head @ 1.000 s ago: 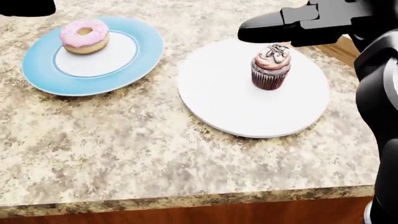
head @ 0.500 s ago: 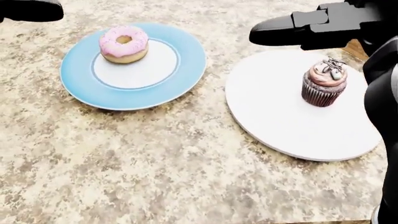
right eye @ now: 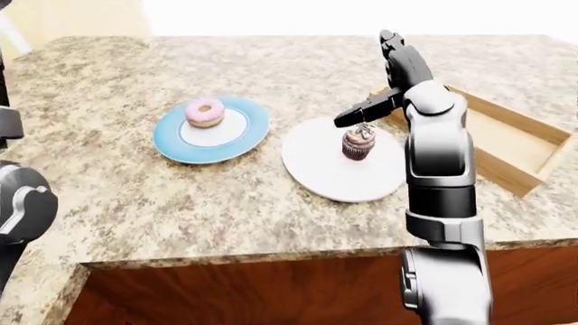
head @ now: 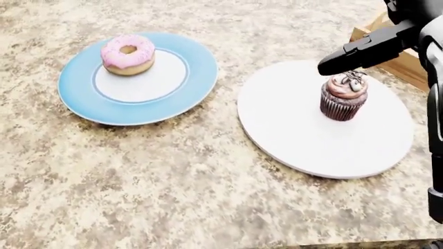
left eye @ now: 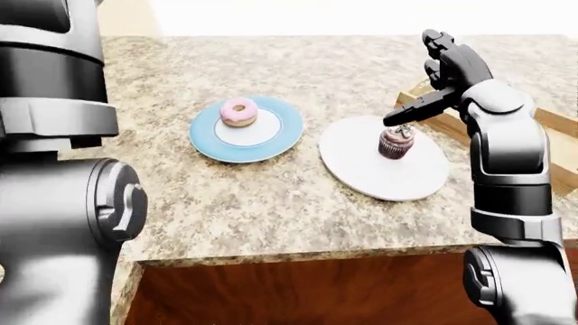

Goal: Move the dessert items from the plate to the tray.

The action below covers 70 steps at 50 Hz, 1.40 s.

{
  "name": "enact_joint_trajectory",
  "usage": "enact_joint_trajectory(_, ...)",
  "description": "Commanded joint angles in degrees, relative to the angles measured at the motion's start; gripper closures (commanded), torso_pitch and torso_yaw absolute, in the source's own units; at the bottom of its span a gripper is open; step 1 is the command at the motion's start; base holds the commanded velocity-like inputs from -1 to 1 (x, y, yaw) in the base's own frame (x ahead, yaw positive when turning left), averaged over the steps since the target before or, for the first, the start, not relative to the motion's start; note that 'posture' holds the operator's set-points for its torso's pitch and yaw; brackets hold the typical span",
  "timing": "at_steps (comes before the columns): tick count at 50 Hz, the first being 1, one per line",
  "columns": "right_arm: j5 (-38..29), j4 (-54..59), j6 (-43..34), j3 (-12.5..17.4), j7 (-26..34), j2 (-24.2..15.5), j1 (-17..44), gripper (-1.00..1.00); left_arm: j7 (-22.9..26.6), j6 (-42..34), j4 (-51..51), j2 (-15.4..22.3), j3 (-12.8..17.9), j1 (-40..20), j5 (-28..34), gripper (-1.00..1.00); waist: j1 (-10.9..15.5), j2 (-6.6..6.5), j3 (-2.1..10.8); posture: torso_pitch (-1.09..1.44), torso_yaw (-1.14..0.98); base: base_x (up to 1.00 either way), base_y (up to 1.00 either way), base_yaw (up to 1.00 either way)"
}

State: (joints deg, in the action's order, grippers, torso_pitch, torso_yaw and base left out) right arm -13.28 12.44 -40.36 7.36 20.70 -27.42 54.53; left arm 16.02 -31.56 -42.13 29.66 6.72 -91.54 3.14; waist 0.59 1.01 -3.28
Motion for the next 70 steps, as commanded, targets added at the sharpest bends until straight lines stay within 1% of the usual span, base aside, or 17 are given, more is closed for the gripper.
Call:
enact_joint_trajectory(1, -1.68, -2.44, 1.94, 0.73, 1.77, -1.06, 0.63, -1.0, -0.55, 6.88, -3.78, 0.35, 0.56, -3.28, 1.83, -1.0, 0.05, 0.24, 1.64, 0.0, 0.0, 0.0, 0.0, 0.0)
enact_joint_trajectory(5, -3.44, -3.41, 3.17, 1.52, 3.61, -0.92, -2.37, -1.0, -0.86, 10.35, -9.37, -0.26, 0.85, -5.16, 2.67, -1.0, 0.01, 0.4, 1.86, 0.0, 0.0, 0.0, 0.0, 0.0)
enact_joint_trajectory(8, -4.94, -4.94, 3.25, 1.11, 6.2, -1.13, -3.91, -1.0, -0.79, 11.57, -11.12, -0.32, 0.94, -5.53, 3.17, -1.0, -0.05, 0.52, 1.92, 0.0, 0.0, 0.0, 0.0, 0.0)
enact_joint_trajectory(14, -9.0, -5.14, 3.88, 0.23, 11.11, -1.21, -4.27, -1.0, -0.88, 12.56, -12.33, -0.43, 1.14, -5.78, 3.45, -1.0, -0.34, 0.49, 1.88, 0.0, 0.0, 0.0, 0.0, 0.0)
enact_joint_trajectory(20, -12.1, -4.31, 5.17, 0.72, 13.02, -0.77, -3.81, -1.0, -1.14, 12.91, -13.29, -0.09, 1.44, -6.34, 3.42, -1.0, -0.41, 0.34, 1.97, 0.0, 0.0, 0.0, 0.0, 0.0)
enact_joint_trajectory(28, -15.48, -3.66, 6.69, -0.33, 16.66, -0.09, -3.56, -1.0, -1.25, 12.91, -13.7, 0.48, 1.44, -6.68, 3.74, -1.0, -0.49, 0.2, 2.07, 0.0, 0.0, 0.0, 0.0, 0.0)
enact_joint_trajectory(35, -18.56, -0.29, 9.27, -0.74, 16.91, 0.92, -1.96, -1.0, -1.12, 13.22, -14.4, 0.47, 1.47, -7.26, 3.69, -1.0, -0.53, 0.04, 2.14, 0.0, 0.0, 0.0, 0.0, 0.0)
enact_joint_trajectory(43, -23.3, -0.82, 12.21, -0.79, 17.04, 0.88, -4.05, -1.0, -1.15, 12.62, -14.14, 0.89, 1.53, -7.77, 3.55, -1.0, -0.46, -0.04, 2.16, 0.0, 0.0, 0.0, 0.0, 0.0)
enact_joint_trajectory(51, -24.8, -0.48, 13.89, 0.08, 16.42, 1.78, -5.49, -0.99, -1.15, 12.47, -14.23, 1.17, 1.45, -8.3, 3.91, -1.0, -0.5, -0.07, 2.25, 0.0, 0.0, 0.0, 0.0, 0.0)
enact_joint_trajectory(54, -24.88, 0.06, 14.31, 0.31, 15.96, 1.97, -5.44, -0.86, -1.22, 12.5, -14.23, 1.15, 1.55, -8.3, 3.89, -1.0, -0.52, -0.08, 2.27, 0.0, 0.0, 0.0, 0.0, 0.0)
enact_joint_trajectory(55, -25.02, 0.21, 14.41, 0.29, 15.91, 1.92, -5.41, -0.76, -1.1, 12.52, -14.1, 1.17, 1.49, -8.22, 3.93, -1.0, -0.53, -0.08, 2.28, 0.0, 0.0, 0.0, 0.0, 0.0)
enact_joint_trajectory(56, -24.99, 0.49, 14.57, 0.41, 15.65, 2.0, -5.38, -0.76, -1.05, 12.41, -14.0, 1.22, 1.48, -8.21, 3.96, -1.0, -0.53, -0.09, 2.28, 0.0, 0.0, 0.0, 0.0, 0.0)
enact_joint_trajectory(58, -24.99, 0.94, 15.13, 0.37, 15.44, 2.03, -5.65, -0.66, -0.99, 12.27, -13.79, 1.34, 1.5, -8.2, 3.97, -1.0, -0.55, -0.12, 2.3, 0.0, 0.0, 0.0, 0.0, 0.0)
enact_joint_trajectory(59, -25.02, 1.18, 15.36, 0.41, 15.28, 1.97, -5.62, -0.57, -1.11, 12.19, -13.75, 1.42, 1.62, -8.35, 3.91, -1.0, -0.56, -0.12, 2.3, 0.0, 0.0, 0.0, 0.0, 0.0)
enact_joint_trajectory(61, -25.16, 0.96, 15.13, 0.39, 15.5, 1.97, -5.55, -0.57, -0.91, 12.08, -13.66, 1.48, 1.43, -8.39, 4.08, -1.0, -0.58, -0.11, 2.31, 0.0, 0.0, 0.0, 0.0, 0.0)
enact_joint_trajectory(65, -25.44, 1.04, 15.23, 0.39, 15.61, 1.87, -5.38, -0.44, -1.06, 12.12, -13.49, 1.37, 1.51, -8.11, 3.99, -1.0, -0.6, -0.08, 2.27, 0.0, 0.0, 0.0, 0.0, 0.0)
enact_joint_trajectory(70, -25.58, 0.8, 15.43, 0.49, 15.75, 1.82, -5.66, -0.4, -1.19, 11.76, -13.27, 1.28, 1.42, -8.3, 4.16, -1.0, -0.58, -0.08, 2.27, 0.0, 0.0, 0.0, 0.0, 0.0)
